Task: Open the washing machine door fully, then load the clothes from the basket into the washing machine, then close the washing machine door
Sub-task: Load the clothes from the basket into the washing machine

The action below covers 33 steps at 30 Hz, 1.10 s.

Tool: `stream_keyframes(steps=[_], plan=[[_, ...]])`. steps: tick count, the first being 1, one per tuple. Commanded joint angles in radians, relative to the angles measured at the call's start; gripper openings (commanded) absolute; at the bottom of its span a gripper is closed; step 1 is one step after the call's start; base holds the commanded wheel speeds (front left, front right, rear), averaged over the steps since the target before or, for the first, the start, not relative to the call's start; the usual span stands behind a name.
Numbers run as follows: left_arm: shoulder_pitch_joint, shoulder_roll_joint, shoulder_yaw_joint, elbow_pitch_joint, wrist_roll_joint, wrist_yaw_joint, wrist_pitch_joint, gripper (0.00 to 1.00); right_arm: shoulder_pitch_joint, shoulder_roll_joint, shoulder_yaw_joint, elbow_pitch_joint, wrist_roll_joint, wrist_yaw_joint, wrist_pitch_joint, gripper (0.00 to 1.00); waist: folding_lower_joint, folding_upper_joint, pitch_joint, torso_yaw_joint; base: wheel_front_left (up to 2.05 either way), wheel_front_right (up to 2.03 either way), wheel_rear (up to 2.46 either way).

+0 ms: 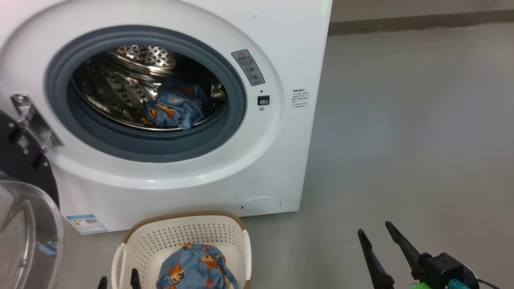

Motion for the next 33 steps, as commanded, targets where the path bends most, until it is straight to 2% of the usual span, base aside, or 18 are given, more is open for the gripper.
stream_keyframes(steps=[1,4,10,17,33], plan=[[-0.069,0.019,0.028,-0.015,-0.012,-0.008,0.009,1.0,-0.049,0.0,0.013,-0.028,0.002,0.002,-0.005,1.0,0.0,0.0,0.05,-0.038,0.0,0.0,0.0],[-0.102,0.01,0.042,0.015,-0.069,-0.021,0.046,1.0,-0.076,0.009,0.007,-0.035,0.001,0.002,-0.005,1.0,0.0,0.0,0.101,-0.066,0.0,0.0,0.0],[-0.209,0.024,0.047,0.14,-0.107,-0.04,0.109,1.0,-0.141,0.025,0.01,-0.046,-0.001,0.002,-0.005,1.0,0.0,0.0,0.209,-0.124,0.0,0.0,0.0],[-0.371,0.046,0.054,0.314,-0.151,-0.091,0.161,1.0,-0.213,0.037,0.013,-0.054,0.0,0.002,-0.005,1.0,0.0,0.0,0.321,-0.181,0.0,0.0,0.0],[-0.623,0.093,0.052,0.726,-0.194,-0.138,0.268,1.0,-0.287,0.044,0.014,-0.07,0.013,0.002,-0.005,1.0,0.0,0.0,0.447,-0.256,0.0,0.0,0.0]])
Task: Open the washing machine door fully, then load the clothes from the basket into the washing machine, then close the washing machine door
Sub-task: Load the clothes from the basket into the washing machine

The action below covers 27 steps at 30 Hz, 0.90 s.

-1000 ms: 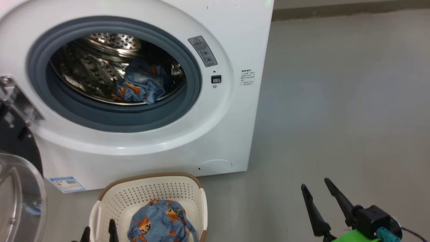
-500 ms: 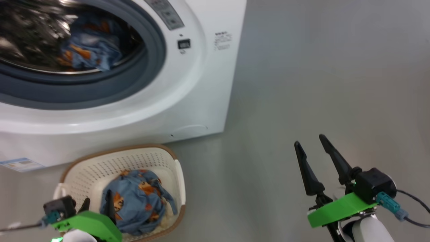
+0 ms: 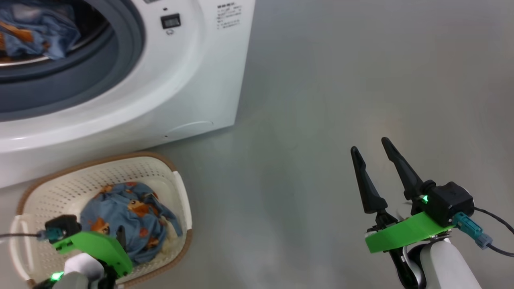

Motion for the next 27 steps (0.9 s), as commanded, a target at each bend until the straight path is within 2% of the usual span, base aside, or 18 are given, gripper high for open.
stream_keyframes(steps=[1,14,27], plan=[[-0.032,0.036,0.029,0.013,-0.005,-0.008,-0.003,1.0,-0.017,0.005,0.029,-0.028,0.008,0.001,-0.005,1.0,0.0,0.0,0.043,-0.031,0.0,0.0,0.0],[-0.202,0.065,0.028,0.26,-0.024,-0.043,-0.008,1.0,-0.061,0.005,0.037,-0.044,0.028,0.001,-0.005,1.0,0.0,0.0,0.146,-0.059,0.0,0.0,0.0],[-0.29,0.097,0.028,0.354,-0.036,-0.042,-0.022,1.0,-0.085,0.005,0.039,-0.054,0.046,0.001,-0.005,1.0,0.0,0.0,0.224,-0.061,0.0,0.0,0.0]])
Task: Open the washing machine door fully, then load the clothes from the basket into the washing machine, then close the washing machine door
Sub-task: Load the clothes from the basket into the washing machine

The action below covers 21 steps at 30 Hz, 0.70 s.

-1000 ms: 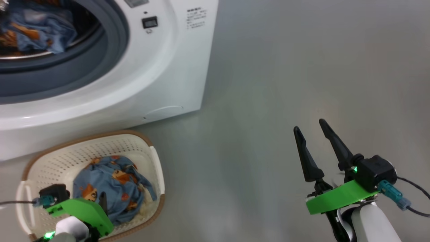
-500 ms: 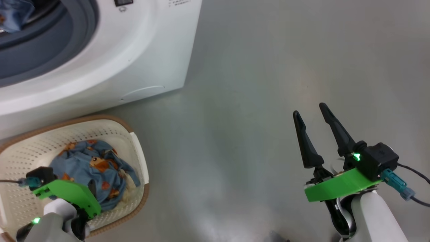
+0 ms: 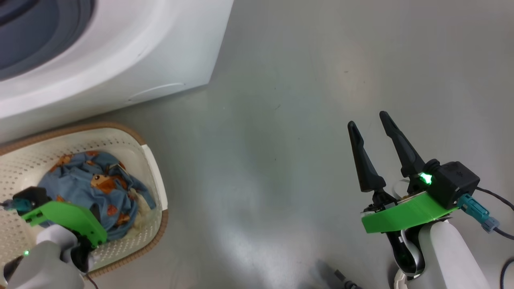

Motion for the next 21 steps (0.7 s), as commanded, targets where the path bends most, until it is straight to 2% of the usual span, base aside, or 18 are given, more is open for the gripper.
stream_keyframes(steps=[1,21], plan=[[-0.01,0.04,0.024,0.0,-0.013,0.003,-0.011,1.0,-0.006,0.002,0.019,-0.026,0.004,0.002,-0.005,1.0,0.0,0.0,0.026,0.005,0.0,0.0,0.0],[-0.13,0.079,0.005,0.026,-0.015,0.01,-0.018,1.0,-0.068,0.002,0.033,-0.051,0.016,0.002,-0.005,1.0,0.0,0.0,0.184,0.02,0.0,0.0,0.0]])
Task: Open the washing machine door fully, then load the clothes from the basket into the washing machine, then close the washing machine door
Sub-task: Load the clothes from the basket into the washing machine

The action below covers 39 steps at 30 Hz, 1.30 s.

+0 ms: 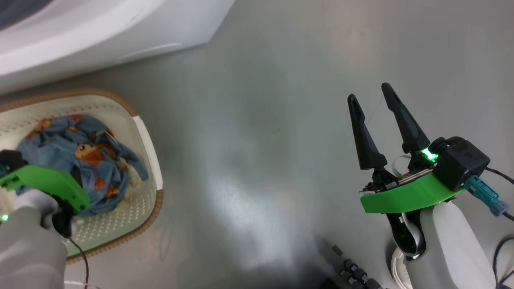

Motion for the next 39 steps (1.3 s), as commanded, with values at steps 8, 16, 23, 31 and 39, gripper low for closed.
stream_keyframes(steps=[8,16,23,31,39], plan=[[-0.033,0.061,0.01,0.002,-0.017,0.002,-0.018,1.0,-0.007,0.002,0.021,-0.034,0.006,0.002,-0.005,1.0,-0.0001,0.0,0.081,0.001,0.0,0.0,0.0],[-0.083,0.068,0.004,0.005,-0.022,0.004,-0.027,1.0,-0.015,0.002,0.015,-0.045,0.007,0.002,-0.005,1.0,-0.0001,0.0,0.128,-0.008,0.0,0.0,0.0],[-0.117,0.075,-0.013,0.007,-0.013,0.007,-0.032,1.0,-0.018,0.002,0.015,-0.053,0.007,0.002,-0.005,1.0,-0.0001,0.0,0.168,-0.023,0.0,0.0,0.0],[-0.144,0.075,-0.023,0.009,-0.011,0.027,-0.032,1.0,-0.016,0.002,0.002,-0.067,-0.005,0.002,-0.005,1.0,-0.0001,0.0,0.208,-0.03,0.0,0.0,0.0],[-0.174,0.07,-0.033,0.01,-0.011,0.033,-0.059,1.0,-0.018,0.002,-0.015,-0.081,-0.018,0.002,-0.005,1.0,-0.0001,0.0,0.239,-0.03,0.0,0.0,0.0]])
